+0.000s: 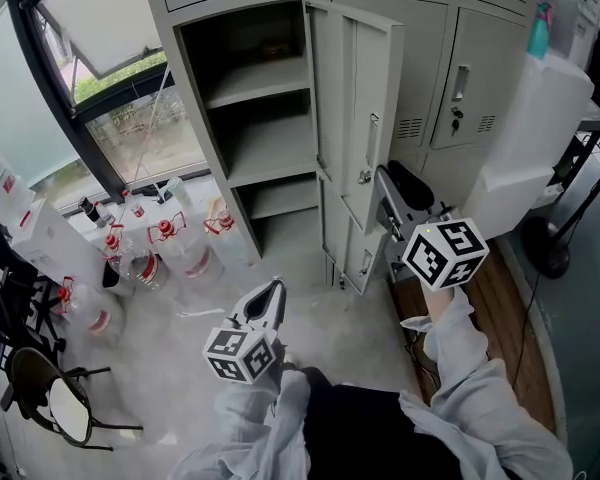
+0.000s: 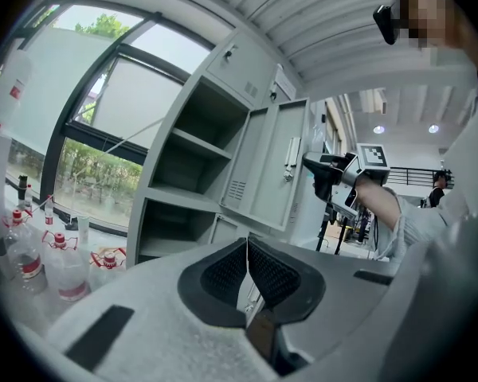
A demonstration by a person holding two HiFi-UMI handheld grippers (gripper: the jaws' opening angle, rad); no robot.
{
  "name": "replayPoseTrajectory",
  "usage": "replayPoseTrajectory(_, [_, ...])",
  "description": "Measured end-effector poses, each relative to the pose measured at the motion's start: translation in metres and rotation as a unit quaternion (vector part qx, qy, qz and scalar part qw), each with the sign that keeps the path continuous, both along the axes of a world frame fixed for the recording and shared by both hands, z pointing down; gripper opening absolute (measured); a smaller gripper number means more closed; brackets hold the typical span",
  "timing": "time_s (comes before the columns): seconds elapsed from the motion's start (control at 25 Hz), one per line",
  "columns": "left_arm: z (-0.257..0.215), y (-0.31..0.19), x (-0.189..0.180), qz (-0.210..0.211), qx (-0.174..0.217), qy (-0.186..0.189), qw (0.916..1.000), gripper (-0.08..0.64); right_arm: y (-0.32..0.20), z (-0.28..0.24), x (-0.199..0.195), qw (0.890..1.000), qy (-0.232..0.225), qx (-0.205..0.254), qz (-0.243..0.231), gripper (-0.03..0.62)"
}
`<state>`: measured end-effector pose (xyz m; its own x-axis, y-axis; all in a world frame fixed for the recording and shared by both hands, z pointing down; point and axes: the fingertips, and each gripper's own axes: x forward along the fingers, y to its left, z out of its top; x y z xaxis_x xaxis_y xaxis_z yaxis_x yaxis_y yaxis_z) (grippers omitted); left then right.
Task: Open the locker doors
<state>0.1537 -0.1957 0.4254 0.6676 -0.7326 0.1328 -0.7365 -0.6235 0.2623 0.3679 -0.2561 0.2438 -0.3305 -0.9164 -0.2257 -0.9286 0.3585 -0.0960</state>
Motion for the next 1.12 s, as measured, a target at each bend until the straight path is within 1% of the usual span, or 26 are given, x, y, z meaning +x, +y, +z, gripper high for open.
replayPoseTrajectory(0.16, [0.0, -0.002, 0.007, 0.003, 0.005, -0.003, 1.0, 0.009, -0.002, 0.0, 0.02, 1.0, 0.006, 0.002, 0.019, 0.093])
replayPoseTrajectory(0.4, [0.002, -0.004, 0.016, 0.012, -0.001, -0.005, 0.9999, 0.009, -0.01, 0.0, 0.047, 0.999, 0.009, 0.002, 0.046, 0.078])
replayPoseTrajectory(0.56, [0.006, -0.004, 0.02, 0.015, -0.007, -0.006, 0.9998, 0.009, -0.014, 0.0, 0.059, 0.999, 0.012, 0.0, 0.04, 0.079])
replayPoseTrajectory(0.84, [0.007, -0.002, 0.026, 0.02, -0.008, -0.008, 0.9997, 0.009, -0.014, -0.001, 0.06, 0.999, 0.012, 0.001, 0.045, 0.078])
replayPoseTrajectory(1.12, [0.002, 0.007, 0.016, 0.008, -0.005, -0.006, 0.9999, 0.009, -0.01, 0.002, 0.058, 0.999, 0.004, -0.005, 0.041, 0.079])
